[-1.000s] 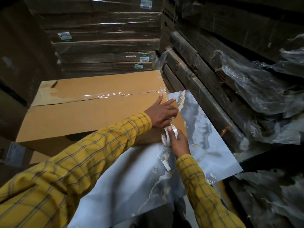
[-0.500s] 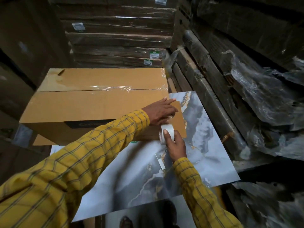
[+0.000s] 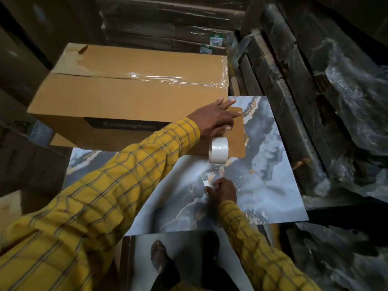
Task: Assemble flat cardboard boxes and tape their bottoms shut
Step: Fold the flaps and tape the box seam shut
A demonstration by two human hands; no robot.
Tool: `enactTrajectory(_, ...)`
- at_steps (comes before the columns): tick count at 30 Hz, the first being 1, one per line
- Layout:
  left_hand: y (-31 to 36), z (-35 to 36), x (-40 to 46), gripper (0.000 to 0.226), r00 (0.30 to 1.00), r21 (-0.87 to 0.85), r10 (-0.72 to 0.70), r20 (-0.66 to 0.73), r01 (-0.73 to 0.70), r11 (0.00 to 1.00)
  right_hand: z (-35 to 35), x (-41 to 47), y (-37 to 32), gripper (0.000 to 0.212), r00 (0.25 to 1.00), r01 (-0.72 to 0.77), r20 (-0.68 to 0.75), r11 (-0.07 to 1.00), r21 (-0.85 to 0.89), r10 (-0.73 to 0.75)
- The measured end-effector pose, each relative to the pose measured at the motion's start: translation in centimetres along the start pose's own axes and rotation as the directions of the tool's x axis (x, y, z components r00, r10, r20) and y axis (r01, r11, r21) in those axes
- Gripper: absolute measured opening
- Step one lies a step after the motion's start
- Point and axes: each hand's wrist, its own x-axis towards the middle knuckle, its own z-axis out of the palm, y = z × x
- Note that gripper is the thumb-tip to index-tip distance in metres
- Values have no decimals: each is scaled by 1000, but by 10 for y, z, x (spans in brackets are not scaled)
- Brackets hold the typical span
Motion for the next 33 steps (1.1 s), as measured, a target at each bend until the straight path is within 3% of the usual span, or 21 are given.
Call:
enactTrajectory(3, 4, 2, -5, 31, 1000, 51, -19, -23, 20, 999, 14, 2, -7, 38, 1000, 10, -6, 983, -181, -11)
enactTrajectory(6, 6, 8, -11, 47, 995, 107, -34, -95, 44, 993, 22, 6, -13, 35, 1000, -20, -8, 980, -196, 19)
enactTrajectory(10, 17, 6, -30, 67, 936, -169, -190, -298, 144, 975, 15, 15, -8, 26, 989, -131, 59, 990, -58, 134)
enactTrajectory(13, 31, 6, -47, 66, 858, -330, -324, -397, 196, 923, 0, 16, -1, 18, 980, -190, 70, 981, 49, 187)
enactTrajectory(15, 42, 14, -61, 61, 770, -395, -405, -492, 218, 893, -17, 18, 5, 13, 974, -226, 14, 959, 170, 227)
enactTrajectory(19, 73, 34, -80, 29, 566, -354, -476, -672, 319, 879, -70, 26, 2, 14, 950, -182, -178, 918, 353, 256)
enactTrajectory(22, 97, 51, -78, 14, 462, -415, -614, -640, 465, 782, -110, 29, -14, 8, 943, 53, -319, 906, 419, 93)
enactTrajectory(24, 109, 59, -66, 23, 346, -658, -834, -430, 512, 552, -133, 24, -31, 6, 912, 271, -398, 872, 408, -98)
enactTrajectory(25, 113, 62, -59, 30, 295, -757, -900, -319, 492, 430, -144, 20, -41, 4, 871, 394, -441, 847, 357, -219)
enactTrajectory(27, 116, 68, -43, 38, 244, -869, -949, -201, 403, 288, -160, 12, -61, 2, 756, 582, -477, 794, 177, -448)
enactTrajectory(31, 114, 77, -22, 32, 159, -944, -982, -98, 298, 142, -176, 6, -89, 3, 541, 752, -416, 642, -150, -731)
enactTrajectory(33, 113, 80, -19, 30, 121, -962, -991, -64, 258, 94, -176, 15, -93, 6, 481, 776, -347, 575, -260, -805)
